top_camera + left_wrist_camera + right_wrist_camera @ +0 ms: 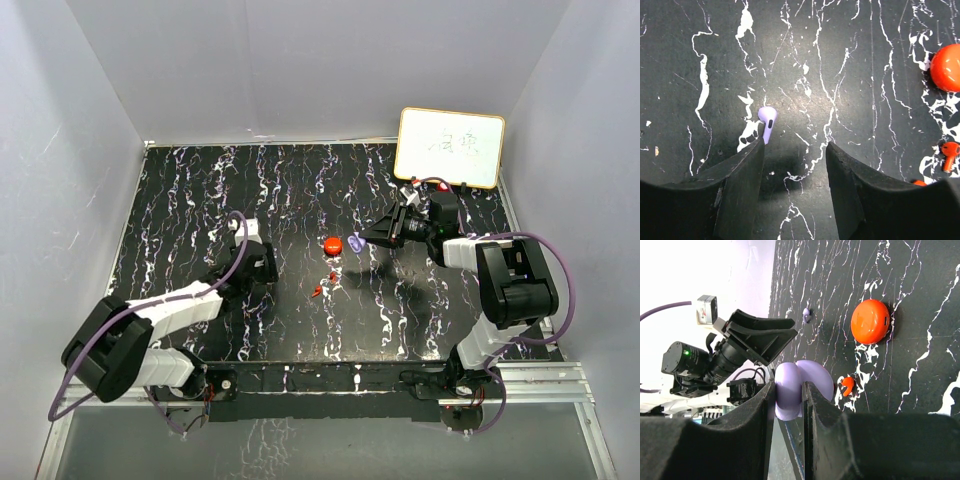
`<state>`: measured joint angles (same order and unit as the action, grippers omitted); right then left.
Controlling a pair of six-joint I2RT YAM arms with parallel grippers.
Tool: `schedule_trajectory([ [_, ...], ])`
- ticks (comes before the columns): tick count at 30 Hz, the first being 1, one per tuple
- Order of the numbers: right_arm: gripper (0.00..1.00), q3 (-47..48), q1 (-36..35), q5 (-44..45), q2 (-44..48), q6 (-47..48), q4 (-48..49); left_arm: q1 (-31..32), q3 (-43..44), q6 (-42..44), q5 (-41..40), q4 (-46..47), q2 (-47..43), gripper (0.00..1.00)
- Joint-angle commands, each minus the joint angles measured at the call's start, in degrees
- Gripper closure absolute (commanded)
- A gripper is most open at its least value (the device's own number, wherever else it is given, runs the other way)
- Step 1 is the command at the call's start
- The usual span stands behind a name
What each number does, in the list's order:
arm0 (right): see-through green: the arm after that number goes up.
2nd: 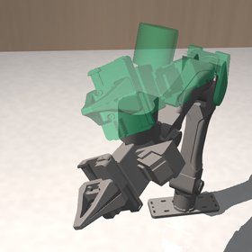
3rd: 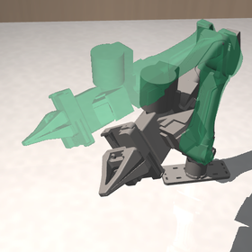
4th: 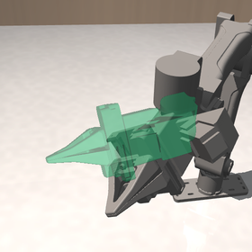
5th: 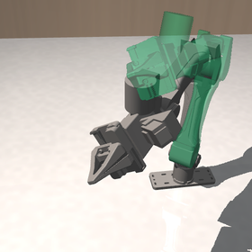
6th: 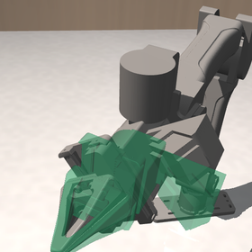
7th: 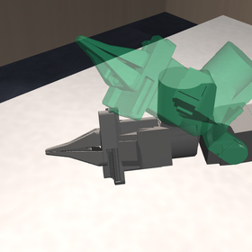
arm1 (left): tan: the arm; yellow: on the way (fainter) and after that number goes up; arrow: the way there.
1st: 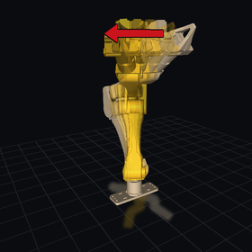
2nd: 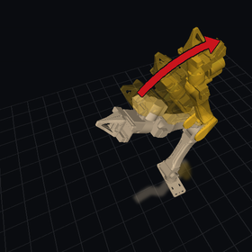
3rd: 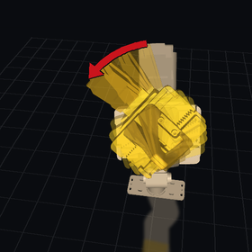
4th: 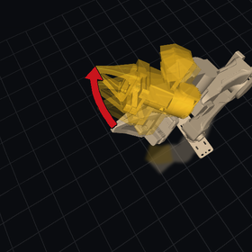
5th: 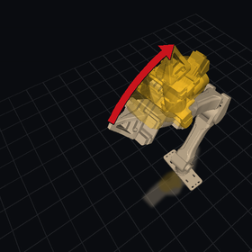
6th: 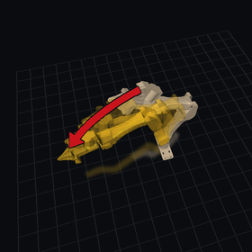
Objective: Insert the wireless bluetooth earbuds into the charging case
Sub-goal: Adjust the earbud at the center of the board.
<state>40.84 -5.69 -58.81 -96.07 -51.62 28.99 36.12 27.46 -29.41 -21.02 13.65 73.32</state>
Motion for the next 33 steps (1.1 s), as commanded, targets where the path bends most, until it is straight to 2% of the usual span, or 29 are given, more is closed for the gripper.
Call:
schedule_trajectory([
  [1,1.0,2.7,-0.2,-0.6,-0.2,-0.2,3.2,-0.7,2.6,1.2,-3.3,-0.2,1.0,0.51],
  [6,1.0,2.7,-0.2,-0.6,-0.3,-0.2,3.2,-0.8,4.2,2.6,-6.0,-1.6,3.4,0.55],
  [11,1.0,2.7,-0.3,-0.6,-0.4,-0.2,3.2,-1.0,5.0,3.9,-6.6,-1.2,4.8,0.67],
  [17,1.0,2.7,-0.3,-0.6,-0.4,-0.1,3.2,-1.4,5.8,4.7,-6.5,-1.4,7.5,0.73],
  [33,1.0,2.4,-0.3,-0.5,-0.4,0.0,3.2,-2.3,6.1,5.9,-6.0,-0.9,9.7,0.8],
])
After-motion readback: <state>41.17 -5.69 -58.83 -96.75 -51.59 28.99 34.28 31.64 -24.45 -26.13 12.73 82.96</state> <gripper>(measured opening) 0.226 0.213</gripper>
